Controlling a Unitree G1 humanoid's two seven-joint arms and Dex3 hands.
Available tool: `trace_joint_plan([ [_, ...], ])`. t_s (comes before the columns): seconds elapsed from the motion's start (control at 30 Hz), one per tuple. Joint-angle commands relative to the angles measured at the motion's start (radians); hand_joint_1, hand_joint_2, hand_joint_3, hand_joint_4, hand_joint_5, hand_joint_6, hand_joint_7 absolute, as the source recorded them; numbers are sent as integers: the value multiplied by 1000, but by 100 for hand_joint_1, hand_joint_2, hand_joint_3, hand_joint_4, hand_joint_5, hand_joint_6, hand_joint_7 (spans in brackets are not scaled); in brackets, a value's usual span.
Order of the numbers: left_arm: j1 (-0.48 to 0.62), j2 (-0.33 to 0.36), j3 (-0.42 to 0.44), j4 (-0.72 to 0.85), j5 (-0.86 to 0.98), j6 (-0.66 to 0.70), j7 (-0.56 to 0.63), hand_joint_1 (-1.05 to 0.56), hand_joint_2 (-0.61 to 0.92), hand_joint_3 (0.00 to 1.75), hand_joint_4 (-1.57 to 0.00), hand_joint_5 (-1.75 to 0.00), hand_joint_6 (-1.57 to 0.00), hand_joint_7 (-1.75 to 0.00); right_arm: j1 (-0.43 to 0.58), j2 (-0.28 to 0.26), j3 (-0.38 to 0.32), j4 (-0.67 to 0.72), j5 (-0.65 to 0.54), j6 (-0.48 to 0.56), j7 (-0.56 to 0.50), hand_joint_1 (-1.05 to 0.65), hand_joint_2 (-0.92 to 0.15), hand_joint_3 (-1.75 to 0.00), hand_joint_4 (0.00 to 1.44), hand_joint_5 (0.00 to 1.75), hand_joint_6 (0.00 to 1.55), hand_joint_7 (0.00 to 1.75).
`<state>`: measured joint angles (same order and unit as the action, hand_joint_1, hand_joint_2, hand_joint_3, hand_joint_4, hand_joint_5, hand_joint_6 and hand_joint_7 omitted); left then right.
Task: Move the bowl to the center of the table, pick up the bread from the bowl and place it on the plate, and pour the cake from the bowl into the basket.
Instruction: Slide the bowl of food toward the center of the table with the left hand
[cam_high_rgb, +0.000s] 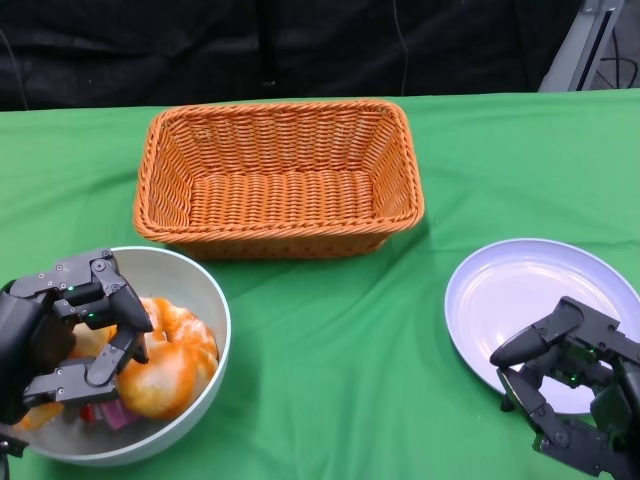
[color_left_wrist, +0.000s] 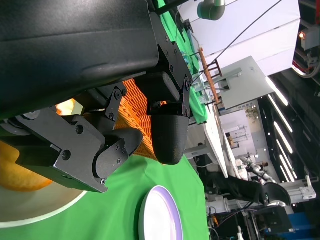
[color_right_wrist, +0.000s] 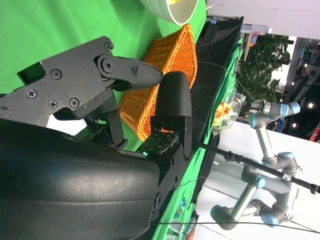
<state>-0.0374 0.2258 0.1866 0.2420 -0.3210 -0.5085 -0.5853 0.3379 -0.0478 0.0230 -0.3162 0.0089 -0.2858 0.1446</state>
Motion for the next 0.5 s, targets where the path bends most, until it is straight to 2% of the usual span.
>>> trace_joint_plan([
  [0.03,4,14,4,-1,5,-7,4,1,57,105,-80,-160,-81,-128,-3,-12,-6,9,12,-8,2,-27,-73,-62,76,150,70,118],
  [0.5,6,10,3,-1,4,-6,3,2,58,103,-78,-159,-81,-128,-6,-8,-2,21,17,-9,3,-26,-72,-63,80,148,71,117],
])
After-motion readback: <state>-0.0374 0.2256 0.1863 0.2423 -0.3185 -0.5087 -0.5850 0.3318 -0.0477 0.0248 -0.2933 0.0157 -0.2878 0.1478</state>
